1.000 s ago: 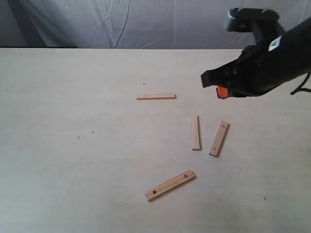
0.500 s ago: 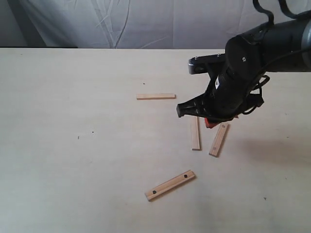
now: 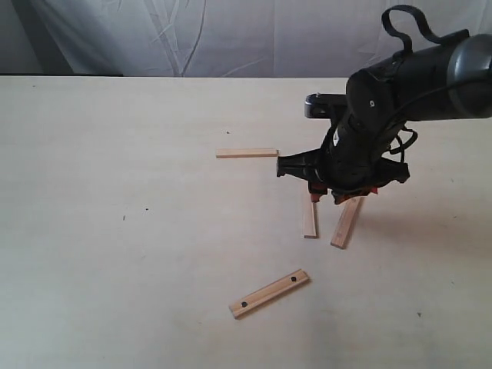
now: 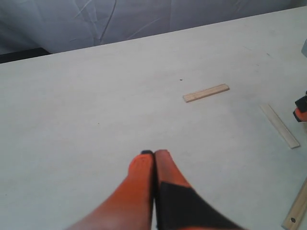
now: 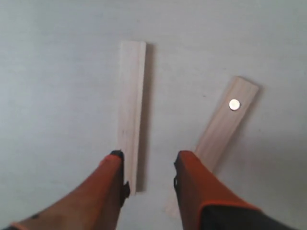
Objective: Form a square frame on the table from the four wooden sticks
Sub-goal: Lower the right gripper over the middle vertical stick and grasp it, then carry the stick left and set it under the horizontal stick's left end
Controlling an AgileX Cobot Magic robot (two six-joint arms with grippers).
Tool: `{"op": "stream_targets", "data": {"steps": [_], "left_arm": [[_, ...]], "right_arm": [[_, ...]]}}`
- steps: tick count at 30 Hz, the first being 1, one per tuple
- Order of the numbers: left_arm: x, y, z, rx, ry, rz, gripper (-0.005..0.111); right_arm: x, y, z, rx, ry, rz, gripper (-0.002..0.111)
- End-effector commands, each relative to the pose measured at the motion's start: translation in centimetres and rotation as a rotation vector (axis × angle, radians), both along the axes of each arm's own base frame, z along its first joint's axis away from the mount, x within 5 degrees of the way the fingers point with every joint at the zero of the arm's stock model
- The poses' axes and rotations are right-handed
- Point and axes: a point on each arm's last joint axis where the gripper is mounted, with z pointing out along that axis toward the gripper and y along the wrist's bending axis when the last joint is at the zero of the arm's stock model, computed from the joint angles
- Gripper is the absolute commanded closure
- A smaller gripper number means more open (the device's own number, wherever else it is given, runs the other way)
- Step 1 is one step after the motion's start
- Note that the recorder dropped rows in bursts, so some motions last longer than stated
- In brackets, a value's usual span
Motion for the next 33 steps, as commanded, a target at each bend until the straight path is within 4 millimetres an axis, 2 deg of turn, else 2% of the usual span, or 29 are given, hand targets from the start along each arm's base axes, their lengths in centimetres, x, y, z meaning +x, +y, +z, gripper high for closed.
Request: {"op": "stream_targets", "data": {"steps": [1, 5, 7, 11, 15, 26, 28, 32, 33], "left_arm": [[-0.2, 0.0, -0.2, -0.009, 0.006, 0.002, 0.107], [-0.2, -0.1, -0.1, -0.018, 0.003, 0.001, 0.107], [-0.2, -0.1, -0.1, -0.016, 0.004, 0.002, 0.107], [-0.2, -0.1, -0.1, -0.016, 0.004, 0.002, 0.107], [-0.2, -0.1, -0.1, -0.016, 0.005, 0.001, 0.107], [-0.2, -0.1, -0.1, -0.016, 0.004, 0.002, 0.107], [-0.2, -0.1, -0.1, -0.016, 0.004, 0.002, 0.107], [-0.2, -0.1, -0.2, -0.016, 0.008, -0.001, 0.107], [-0.2, -0.1, -0.2, -0.016, 0.008, -0.001, 0.107]], "right_arm": [[0.8, 1.6, 0.7, 0.011, -0.020, 0.019, 0.071], [2.4, 2.3, 1.0, -0.017, -0.019, 0.017, 0.071], [2.6, 2.4, 0.1, -0.038, -0.004, 0.014, 0.071], [2.7, 2.4, -2.0, -0.072, 0.053, 0.004, 0.071], [2.7, 2.4, -3.2, -0.083, 0.073, 0.005, 0.071], [2.9, 2.6, -4.3, -0.082, 0.075, 0.007, 0.072], [2.9, 2.6, -4.3, -0.085, 0.077, 0.009, 0.078], [2.9, 2.6, -4.4, -0.088, 0.080, 0.013, 0.105], [2.9, 2.6, -4.3, -0.087, 0.078, 0.015, 0.109]]}}
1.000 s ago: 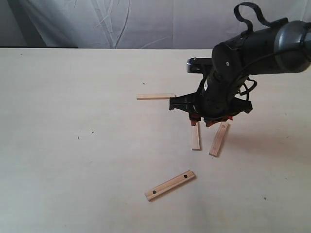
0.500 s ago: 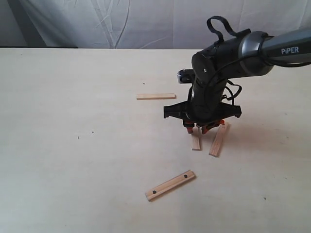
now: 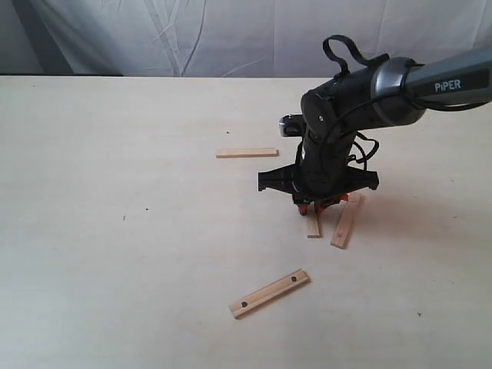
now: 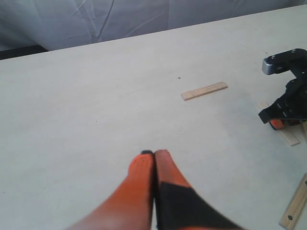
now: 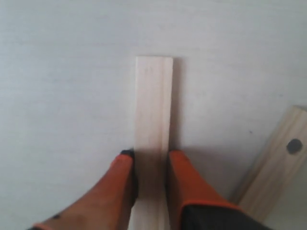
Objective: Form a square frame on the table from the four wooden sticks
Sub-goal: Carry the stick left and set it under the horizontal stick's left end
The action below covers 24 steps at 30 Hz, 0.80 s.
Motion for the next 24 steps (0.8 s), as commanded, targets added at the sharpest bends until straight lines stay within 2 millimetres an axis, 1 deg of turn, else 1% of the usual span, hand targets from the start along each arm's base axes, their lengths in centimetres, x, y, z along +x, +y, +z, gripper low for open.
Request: {"op": "stream_targets", "data": {"steps": [1, 3, 4, 5, 6, 7, 8, 9, 10, 11, 12, 15, 19, 24], "left_arm": [[-0.2, -0.1, -0.1, -0.014, -0.001, 0.002, 0.107], [-0.2, -0.1, -0.1, -0.014, -0.001, 0.002, 0.107], [-0.2, -0.1, -0.1, -0.014, -0.001, 0.002, 0.107], [-0.2, -0.1, -0.1, -0.014, -0.001, 0.002, 0.107], [-0.2, -0.1, -0.1, -0.014, 0.006, -0.001, 0.107], [-0.2, -0.1, -0.2, -0.014, 0.009, -0.003, 0.107], [-0.2, -0.1, -0.2, -0.014, 0.014, -0.005, 0.107], [-0.2, -0.1, -0.2, -0.014, 0.014, -0.005, 0.107], [-0.2, -0.1, -0.2, -0.014, 0.014, -0.005, 0.107], [-0.2, -0.1, -0.2, -0.014, 0.014, -0.005, 0.107], [-0.2, -0.1, -0.2, -0.014, 0.014, -0.005, 0.107], [-0.2, -0.1, -0.2, -0.014, 0.014, -0.005, 0.107], [-0.2, -0.1, -0.2, -0.014, 0.014, -0.005, 0.107], [-0.2, -0.1, -0.2, -0.014, 0.014, -0.005, 0.107]], "right_arm": [[0.1, 0.0, 0.2, -0.005, -0.010, 0.016, 0.109], [0.3, 0.1, 1.0, 0.005, -0.032, 0.031, 0.109], [0.6, 0.3, 2.2, 0.024, -0.065, 0.033, 0.109], [0.9, 0.5, 2.8, 0.038, -0.088, 0.033, 0.109], [1.3, 1.3, 4.0, 0.090, -0.123, 0.021, 0.109], [1.5, 1.9, 4.4, 0.105, -0.142, 0.032, 0.109], [1.6, 3.4, 4.9, 0.121, -0.163, 0.060, 0.109], [1.7, 4.2, 5.1, 0.126, -0.169, 0.075, 0.109], [1.9, 5.7, 5.1, 0.132, -0.171, 0.097, 0.109], [2.1, 6.4, 5.2, 0.140, -0.172, 0.101, 0.109], [2.7, 7.5, 5.7, 0.150, -0.170, 0.103, 0.109], [4.0, 9.3, 5.5, 0.177, -0.136, 0.062, 0.109], [5.1, 11.2, 4.2, 0.193, -0.131, 0.028, 0.109], [5.8, 11.8, 2.9, 0.198, -0.144, 0.031, 0.109]]}}
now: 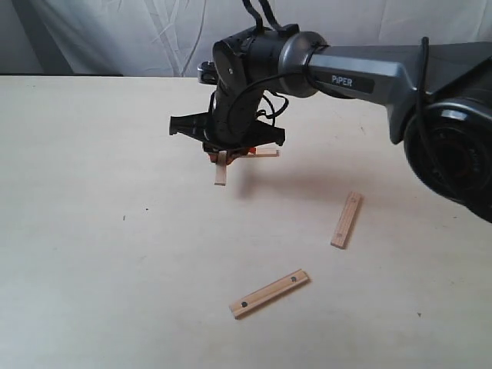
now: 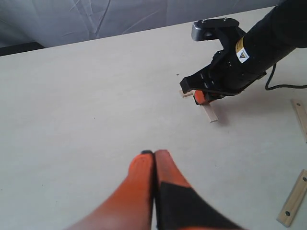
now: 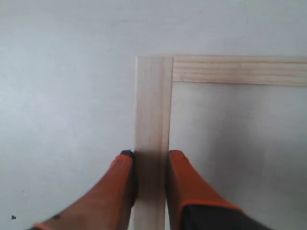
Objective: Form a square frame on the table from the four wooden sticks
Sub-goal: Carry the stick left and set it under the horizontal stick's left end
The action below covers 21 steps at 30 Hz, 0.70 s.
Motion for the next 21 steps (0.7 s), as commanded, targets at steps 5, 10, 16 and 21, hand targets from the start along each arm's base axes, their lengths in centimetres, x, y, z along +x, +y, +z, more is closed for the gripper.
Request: {"op": "stream_targets", "data": {"steps": [5, 10, 16, 21], "left_arm": [[-0.2, -0.1, -0.1, -0.014, 0.003, 0.001, 0.107], [-0.2, -0.1, -0.1, -0.014, 0.003, 0.001, 0.107], [-0.2, -0.1, -0.1, -0.014, -0.002, 0.003, 0.107], [-0.1, 0.0, -0.1, -0.013, -0.005, 0.005, 0.107]], "right_arm": [[0.8, 0.3, -1.6, -0.024, -0.031, 0.013, 0.109], [1.1, 0.1, -1.7, -0.042, -0.052, -0.036, 0.109], [1.2, -0.1, -1.8, -0.065, -0.066, -0.028, 0.095], [1.2, -0.1, -1.7, -0.064, -0.067, -0.027, 0.074]]}}
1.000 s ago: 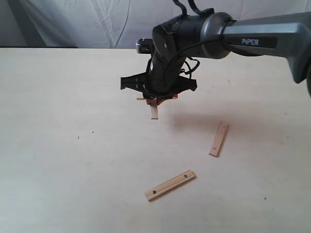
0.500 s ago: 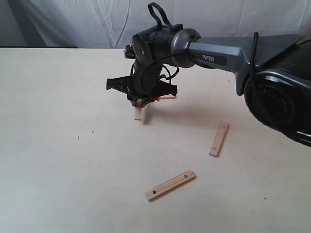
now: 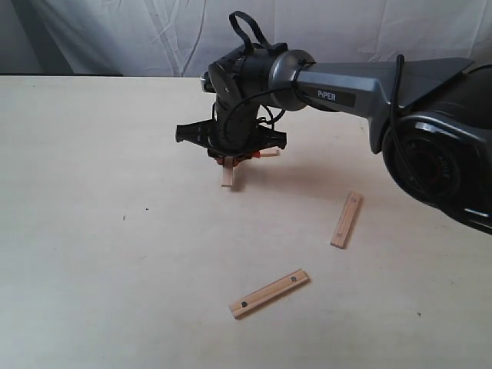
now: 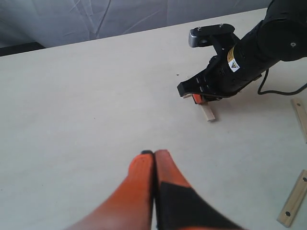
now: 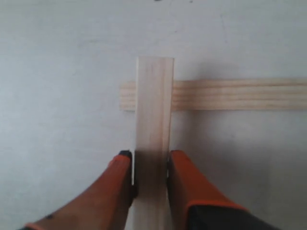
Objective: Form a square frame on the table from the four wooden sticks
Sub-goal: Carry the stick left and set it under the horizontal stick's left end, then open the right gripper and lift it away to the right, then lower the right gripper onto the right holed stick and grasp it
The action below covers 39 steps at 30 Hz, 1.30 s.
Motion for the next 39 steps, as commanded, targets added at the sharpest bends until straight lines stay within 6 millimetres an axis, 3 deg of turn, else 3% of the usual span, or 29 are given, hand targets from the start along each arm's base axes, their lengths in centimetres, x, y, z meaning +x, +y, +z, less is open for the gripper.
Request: {"op": "stream_targets", "data": {"steps": [1, 5, 12, 22, 30, 35, 39], "left_arm": [[-0.1, 0.0, -0.1, -0.012, -0.005, 0.005, 0.107], [-0.1, 0.0, -0.1, -0.012, -0.005, 0.005, 0.107], [-0.1, 0.0, -0.1, -0.012, -0.005, 0.005, 0.107], [-0.1, 0.0, 0.0, -0.010, -0.008, 0.007, 0.107], [-0.1, 0.1, -0.1, 0.004, -0.006, 0.009, 0.107], [-0.1, 0.1, -0.1, 0.004, -0.004, 0.008, 0.107], [-0.1, 0.0, -0.1, 0.002, -0.004, 0.008, 0.107]], "right_arm": [[0.2, 0.0, 0.3, -0.002, -0.018, 0.002, 0.074], [0.2, 0.2, 0.6, 0.015, -0.005, -0.008, 0.074], [-0.1, -1.0, 3.9, 0.078, 0.092, -0.006, 0.074], [-1.0, -5.9, 5.1, -0.015, 0.241, 0.012, 0.074], [-3.8, -11.8, 6.0, 0.017, 0.199, -0.086, 0.074], [-5.8, -15.5, 5.1, 0.037, 0.193, -0.197, 0.074], [-7.0, -16.9, 3.4, 0.031, 0.205, -0.234, 0.074]]}}
